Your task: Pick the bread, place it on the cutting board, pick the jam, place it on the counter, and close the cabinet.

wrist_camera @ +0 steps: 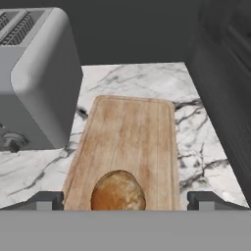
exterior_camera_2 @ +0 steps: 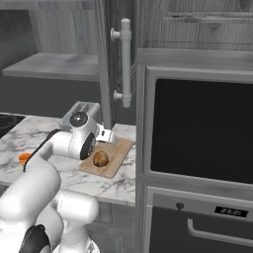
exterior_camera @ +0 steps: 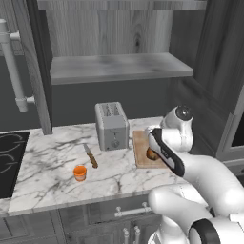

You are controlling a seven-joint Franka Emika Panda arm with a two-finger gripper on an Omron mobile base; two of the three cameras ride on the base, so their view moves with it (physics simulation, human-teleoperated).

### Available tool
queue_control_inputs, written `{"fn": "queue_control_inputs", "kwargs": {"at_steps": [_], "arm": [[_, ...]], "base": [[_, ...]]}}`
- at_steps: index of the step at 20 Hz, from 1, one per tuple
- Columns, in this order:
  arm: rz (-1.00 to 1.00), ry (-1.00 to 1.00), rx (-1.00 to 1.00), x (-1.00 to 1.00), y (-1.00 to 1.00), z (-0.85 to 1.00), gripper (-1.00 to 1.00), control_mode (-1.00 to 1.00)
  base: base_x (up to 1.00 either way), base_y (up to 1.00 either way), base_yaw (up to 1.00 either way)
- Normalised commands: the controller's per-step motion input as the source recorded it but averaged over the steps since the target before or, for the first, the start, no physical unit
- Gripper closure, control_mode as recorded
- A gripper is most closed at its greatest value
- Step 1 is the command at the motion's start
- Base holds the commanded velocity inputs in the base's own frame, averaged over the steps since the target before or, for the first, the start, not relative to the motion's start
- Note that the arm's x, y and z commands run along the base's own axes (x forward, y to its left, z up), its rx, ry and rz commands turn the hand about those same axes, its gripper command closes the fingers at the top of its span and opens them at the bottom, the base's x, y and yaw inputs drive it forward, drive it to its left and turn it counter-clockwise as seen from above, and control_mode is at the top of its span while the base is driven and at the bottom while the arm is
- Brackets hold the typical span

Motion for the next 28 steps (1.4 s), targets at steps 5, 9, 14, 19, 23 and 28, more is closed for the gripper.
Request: {"fn": "queue_control_inputs", "kwargs": {"at_steps": [5, 9, 14, 19, 23, 28], "arm": [[0.00, -0.15, 0.00, -0.32, -0.01, 0.25, -1.00, -1.00], [0.00, -0.13, 0.00, -0.36, -0.01, 0.22, -1.00, -1.00], [0.00, -0.15, 0.00, -0.36, -0.05, 0.26, -1.00, -1.00], [0.00, -0.18, 0.00, -0.37, -0.01, 0.24, -1.00, -1.00], [0.00, -0.18, 0.00, -0.34, 0.00, 0.26, -1.00, -1.00], [0.00, -0.15, 0.00, -0.30, 0.00, 0.22, -1.00, -1.00]], "base": [[0.00, 0.00, 0.00], [0.00, 0.00, 0.00], [0.00, 0.00, 0.00], [0.00, 0.00, 0.00], [0.00, 0.00, 0.00], [0.00, 0.00, 0.00]]}}
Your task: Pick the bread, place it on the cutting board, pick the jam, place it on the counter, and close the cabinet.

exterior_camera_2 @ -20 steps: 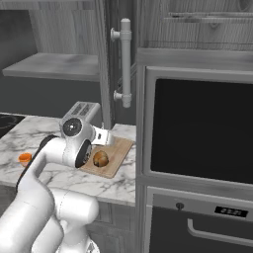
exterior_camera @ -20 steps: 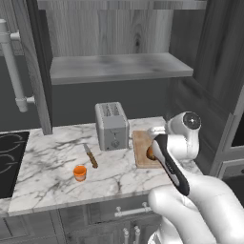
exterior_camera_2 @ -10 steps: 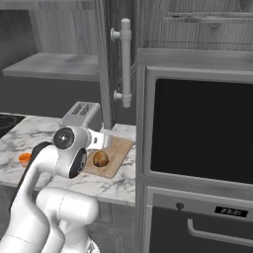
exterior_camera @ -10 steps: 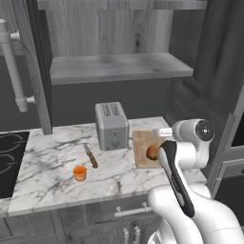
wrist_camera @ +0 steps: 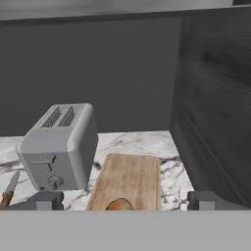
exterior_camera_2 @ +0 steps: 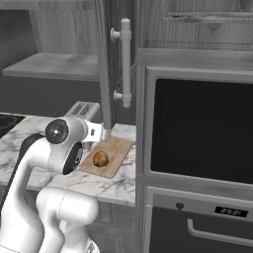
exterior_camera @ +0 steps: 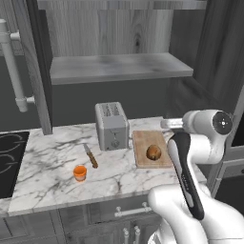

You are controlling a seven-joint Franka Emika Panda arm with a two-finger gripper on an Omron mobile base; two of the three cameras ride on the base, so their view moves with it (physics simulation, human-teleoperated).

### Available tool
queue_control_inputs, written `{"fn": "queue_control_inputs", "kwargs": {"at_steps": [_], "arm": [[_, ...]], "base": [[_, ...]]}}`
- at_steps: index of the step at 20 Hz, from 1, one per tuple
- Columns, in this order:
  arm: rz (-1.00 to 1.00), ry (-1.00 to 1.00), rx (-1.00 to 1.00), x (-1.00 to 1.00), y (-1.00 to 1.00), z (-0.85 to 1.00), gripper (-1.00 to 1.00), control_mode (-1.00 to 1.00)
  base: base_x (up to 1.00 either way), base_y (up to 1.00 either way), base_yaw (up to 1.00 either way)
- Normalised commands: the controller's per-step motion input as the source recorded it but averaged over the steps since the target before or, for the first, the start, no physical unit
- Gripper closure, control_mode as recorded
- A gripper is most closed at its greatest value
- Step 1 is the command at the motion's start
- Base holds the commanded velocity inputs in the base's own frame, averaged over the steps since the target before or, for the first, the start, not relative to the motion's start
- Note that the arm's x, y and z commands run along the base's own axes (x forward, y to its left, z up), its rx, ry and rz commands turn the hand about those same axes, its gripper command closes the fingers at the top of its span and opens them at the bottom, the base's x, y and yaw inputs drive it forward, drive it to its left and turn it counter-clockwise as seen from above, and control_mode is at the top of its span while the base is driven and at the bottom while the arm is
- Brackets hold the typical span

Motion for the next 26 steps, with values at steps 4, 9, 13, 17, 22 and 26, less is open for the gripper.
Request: {"fn": "queue_control_inputs", "kwargs": {"at_steps": [4, 9, 13, 17, 22, 26], "arm": [[0.00, -0.13, 0.00, -0.30, 0.00, 0.13, -1.00, -1.00], [0.00, -0.09, 0.00, -0.23, 0.00, 0.03, -1.00, -1.00], [0.00, -0.07, 0.00, -0.19, 0.00, 0.00, -1.00, -1.00], [0.00, -0.09, 0.00, -0.21, 0.00, 0.00, -1.00, -1.00], [0.00, -0.16, -0.01, -0.27, 0.00, 0.00, -1.00, -1.00], [0.00, -0.19, -0.03, -0.32, 0.00, 0.00, -1.00, -1.00]], "base": [[0.00, 0.00, 0.00], [0.00, 0.00, 0.00], [0.00, 0.00, 0.00], [0.00, 0.00, 0.00], [0.00, 0.00, 0.00], [0.00, 0.00, 0.00]]}}
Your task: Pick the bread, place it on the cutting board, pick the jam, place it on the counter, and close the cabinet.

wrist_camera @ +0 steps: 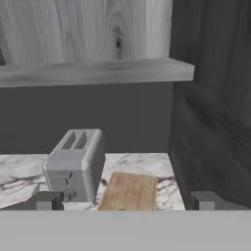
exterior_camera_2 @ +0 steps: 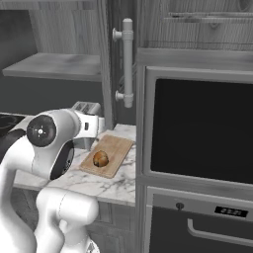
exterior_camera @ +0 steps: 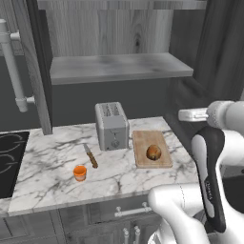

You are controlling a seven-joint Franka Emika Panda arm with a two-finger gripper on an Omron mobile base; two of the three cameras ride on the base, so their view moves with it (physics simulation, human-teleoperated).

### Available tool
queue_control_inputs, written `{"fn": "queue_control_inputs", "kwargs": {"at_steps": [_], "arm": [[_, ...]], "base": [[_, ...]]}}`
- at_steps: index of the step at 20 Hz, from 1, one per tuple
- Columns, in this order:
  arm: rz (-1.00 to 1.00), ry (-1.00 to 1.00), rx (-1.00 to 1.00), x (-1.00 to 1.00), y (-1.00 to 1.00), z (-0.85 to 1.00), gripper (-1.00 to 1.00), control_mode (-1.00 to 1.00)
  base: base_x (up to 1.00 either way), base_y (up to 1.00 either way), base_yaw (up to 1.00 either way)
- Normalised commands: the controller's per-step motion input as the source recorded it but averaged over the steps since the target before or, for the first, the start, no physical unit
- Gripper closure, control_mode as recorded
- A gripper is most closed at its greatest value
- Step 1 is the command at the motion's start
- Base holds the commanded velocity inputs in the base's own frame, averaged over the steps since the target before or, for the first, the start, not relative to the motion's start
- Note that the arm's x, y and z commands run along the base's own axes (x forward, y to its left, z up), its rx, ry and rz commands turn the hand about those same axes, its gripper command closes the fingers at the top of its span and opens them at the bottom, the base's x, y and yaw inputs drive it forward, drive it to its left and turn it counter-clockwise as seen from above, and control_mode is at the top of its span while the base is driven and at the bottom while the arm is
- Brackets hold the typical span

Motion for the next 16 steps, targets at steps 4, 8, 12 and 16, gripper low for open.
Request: {"fn": "queue_control_inputs", "kwargs": {"at_steps": [4, 8, 12, 16], "arm": [[0.00, -0.19, -0.04, -0.38, 0.00, 0.00, -1.00, -1.00], [0.00, -0.18, -0.03, -0.48, 0.00, 0.00, -1.00, -1.00], [0.00, -0.18, -0.03, -0.49, 0.00, 0.00, -1.00, -1.00], [0.00, -0.16, -0.03, -0.48, 0.00, 0.00, -1.00, -1.00]], "base": [[0.00, 0.00, 0.00], [0.00, 0.00, 0.00], [0.00, 0.00, 0.00], [0.00, 0.00, 0.00]]}}
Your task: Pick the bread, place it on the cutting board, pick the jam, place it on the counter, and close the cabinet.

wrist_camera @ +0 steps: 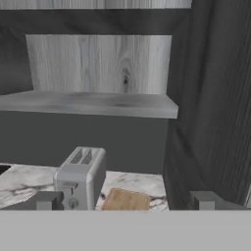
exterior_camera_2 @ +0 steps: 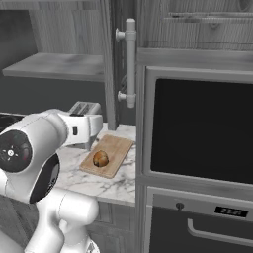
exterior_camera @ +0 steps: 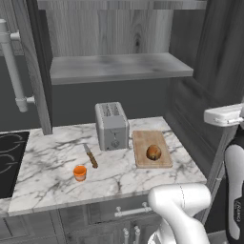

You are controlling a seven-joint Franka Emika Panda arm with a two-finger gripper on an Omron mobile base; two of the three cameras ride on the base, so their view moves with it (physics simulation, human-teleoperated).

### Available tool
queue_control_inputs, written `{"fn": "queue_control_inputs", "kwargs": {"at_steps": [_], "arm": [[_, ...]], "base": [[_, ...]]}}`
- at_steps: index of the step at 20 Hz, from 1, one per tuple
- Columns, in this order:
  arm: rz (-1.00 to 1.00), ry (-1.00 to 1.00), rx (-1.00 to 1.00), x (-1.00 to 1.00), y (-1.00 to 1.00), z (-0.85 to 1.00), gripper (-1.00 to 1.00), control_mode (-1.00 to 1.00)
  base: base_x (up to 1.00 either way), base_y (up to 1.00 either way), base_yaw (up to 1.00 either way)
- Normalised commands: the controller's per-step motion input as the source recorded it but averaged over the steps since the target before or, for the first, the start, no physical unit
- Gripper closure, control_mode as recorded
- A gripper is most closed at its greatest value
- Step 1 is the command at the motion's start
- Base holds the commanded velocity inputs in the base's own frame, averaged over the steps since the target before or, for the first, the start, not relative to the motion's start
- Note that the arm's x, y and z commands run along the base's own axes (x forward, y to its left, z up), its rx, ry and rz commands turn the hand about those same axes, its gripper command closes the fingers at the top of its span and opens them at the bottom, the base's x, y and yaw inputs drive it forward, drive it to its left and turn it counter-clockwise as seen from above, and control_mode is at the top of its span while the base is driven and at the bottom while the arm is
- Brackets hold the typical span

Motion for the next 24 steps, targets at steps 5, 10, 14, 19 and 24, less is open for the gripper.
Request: {"fn": "queue_control_inputs", "kwargs": {"at_steps": [5, 10, 14, 19, 24], "arm": [[0.00, -0.15, -0.02, -0.46, 0.00, 0.00, -1.00, -1.00], [0.00, -0.10, -0.01, -0.27, -0.05, 0.00, -1.00, -1.00], [0.00, -0.07, 0.00, -0.08, -0.19, 0.00, -1.00, -1.00], [0.00, -0.04, 0.00, -0.01, -0.26, 0.00, -1.00, -1.00], [0.00, 0.00, 0.00, 0.00, -0.30, 0.00, -1.00, -1.00]], "base": [[0.00, 0.00, 0.00], [0.00, 0.00, 0.00], [0.00, 0.00, 0.00], [0.00, 0.00, 0.00], [0.00, 0.00, 0.00]]}}
